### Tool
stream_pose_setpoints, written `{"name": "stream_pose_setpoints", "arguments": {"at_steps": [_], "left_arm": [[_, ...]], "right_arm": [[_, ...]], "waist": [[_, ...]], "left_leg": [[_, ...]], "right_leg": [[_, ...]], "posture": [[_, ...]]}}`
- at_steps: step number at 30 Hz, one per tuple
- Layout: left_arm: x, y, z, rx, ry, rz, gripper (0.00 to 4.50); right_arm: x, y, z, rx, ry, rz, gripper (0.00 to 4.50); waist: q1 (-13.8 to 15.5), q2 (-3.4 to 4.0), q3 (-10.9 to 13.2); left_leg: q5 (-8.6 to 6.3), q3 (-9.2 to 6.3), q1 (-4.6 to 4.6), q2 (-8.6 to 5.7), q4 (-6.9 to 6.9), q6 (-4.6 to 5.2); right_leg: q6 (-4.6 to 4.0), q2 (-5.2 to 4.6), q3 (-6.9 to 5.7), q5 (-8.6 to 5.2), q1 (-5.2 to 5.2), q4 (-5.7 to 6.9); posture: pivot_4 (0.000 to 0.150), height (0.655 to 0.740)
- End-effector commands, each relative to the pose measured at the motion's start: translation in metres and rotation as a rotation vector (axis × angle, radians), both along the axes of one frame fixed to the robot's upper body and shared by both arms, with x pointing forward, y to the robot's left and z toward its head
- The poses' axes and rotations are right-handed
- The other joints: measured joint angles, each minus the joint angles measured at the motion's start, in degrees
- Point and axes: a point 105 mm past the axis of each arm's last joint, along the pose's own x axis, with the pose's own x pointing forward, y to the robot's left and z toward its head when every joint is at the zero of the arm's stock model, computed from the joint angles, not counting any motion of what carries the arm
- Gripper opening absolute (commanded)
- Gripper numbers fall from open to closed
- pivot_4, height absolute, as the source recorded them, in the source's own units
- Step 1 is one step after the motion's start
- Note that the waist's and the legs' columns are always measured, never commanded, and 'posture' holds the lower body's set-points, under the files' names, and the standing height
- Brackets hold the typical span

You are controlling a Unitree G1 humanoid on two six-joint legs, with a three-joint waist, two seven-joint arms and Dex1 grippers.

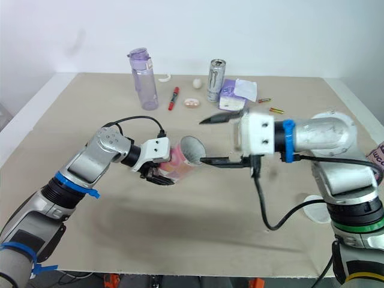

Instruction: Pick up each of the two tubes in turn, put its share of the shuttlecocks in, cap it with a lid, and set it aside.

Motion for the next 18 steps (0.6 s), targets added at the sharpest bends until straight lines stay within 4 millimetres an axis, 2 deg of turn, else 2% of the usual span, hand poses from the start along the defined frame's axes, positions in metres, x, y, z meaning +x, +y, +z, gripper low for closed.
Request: {"name": "stream_pose_setpoints", "arguments": {"at_steps": [1, 7, 11, 12, 13, 15, 16, 17, 18], "left_arm": [[0.0, -0.002, -0.003, 0.021, 0.0, -0.015, 3.15], [0.0, -0.003, -0.002, 0.027, -0.006, -0.027, 3.15], [-0.002, -0.003, -0.002, 0.048, -0.011, -0.045, 3.15], [-0.002, -0.003, -0.002, 0.049, -0.011, -0.047, 3.15], [-0.002, -0.004, -0.001, 0.049, -0.011, -0.047, 3.15], [-0.001, -0.004, 0.001, 0.051, -0.013, -0.048, 3.15], [0.0, -0.004, 0.001, 0.053, -0.013, -0.048, 3.15], [0.0, -0.004, 0.002, 0.055, -0.014, -0.049, 3.15], [0.0, -0.004, 0.003, 0.058, -0.014, -0.052, 3.15]], "right_arm": [[0.005, -0.024, 0.027, 0.171, 0.115, -0.11, 4.42], [0.013, -0.035, 0.018, 0.232, 0.247, -0.167, 4.42], [0.017, -0.024, 0.006, 0.179, 0.286, -0.131, 4.42], [0.017, -0.02, 0.006, 0.168, 0.294, -0.113, 3.91], [0.016, -0.016, 0.005, 0.151, 0.293, -0.098, 3.91], [0.015, -0.009, 0.003, 0.096, 0.281, -0.067, 2.88], [0.015, -0.005, 0.001, 0.063, 0.275, -0.052, 2.74], [0.014, -0.002, -0.001, 0.033, 0.269, -0.037, 2.1], [0.015, 0.002, -0.001, 0.012, 0.271, -0.022, 1.9]], "waist": [[0.0, 0.0, 0.0], [0.1, 0.0, 0.0], [0.2, 0.0, 0.0], [0.2, 0.0, 0.0], [0.2, 0.0, 0.0], [0.2, 0.0, 0.0], [0.1, 0.01, 0.0], [0.1, 0.0, 0.0], [0.1, 0.01, 0.0]], "left_leg": [[0.0, -0.01, 0.0, 0.0, 0.0, 0.0], [0.0, 0.0, 0.0, 0.0, 0.0, 0.0], [0.0, 0.01, -0.01, -0.01, 0.0, 0.0], [0.0, 0.01, -0.01, 0.0, 0.0, 0.0], [0.0, 0.01, -0.02, 0.0, 0.0, 0.0], [0.0, 0.01, -0.02, 0.01, -0.01, 0.0], [0.0, 0.02, -0.02, 0.01, -0.01, 0.0], [0.0, 0.02, -0.03, 0.01, -0.01, 0.0], [0.0, -0.01, -0.04, 0.01, -0.02, 0.0]], "right_leg": [[-0.05, -0.01, 0.0, 0.03, 0.0, 0.0], [-0.02, 0.01, -0.01, 0.0, -0.01, 0.0], [0.0, 0.01, 0.0, 0.0, -0.02, 0.0], [0.0, 0.01, 0.0, 0.0, -0.02, 0.0], [0.0, 0.02, 0.0, 0.0, -0.03, 0.0], [0.0, 0.03, 0.0, 0.0, -0.04, 0.0], [0.0, 0.04, 0.0, 0.0, -0.05, 0.0], [0.0, 0.04, 0.01, 0.0, -0.06, 0.0], [0.01, 0.04, -0.02, 0.0, -0.05, 0.0]], "posture": [[0.15, 0.74], [0.15, 0.74], [0.15, 0.74], [0.15, 0.74], [0.15, 0.74], [0.15, 0.74], [0.15, 0.74], [0.15, 0.74], [0.15, 0.74]]}}
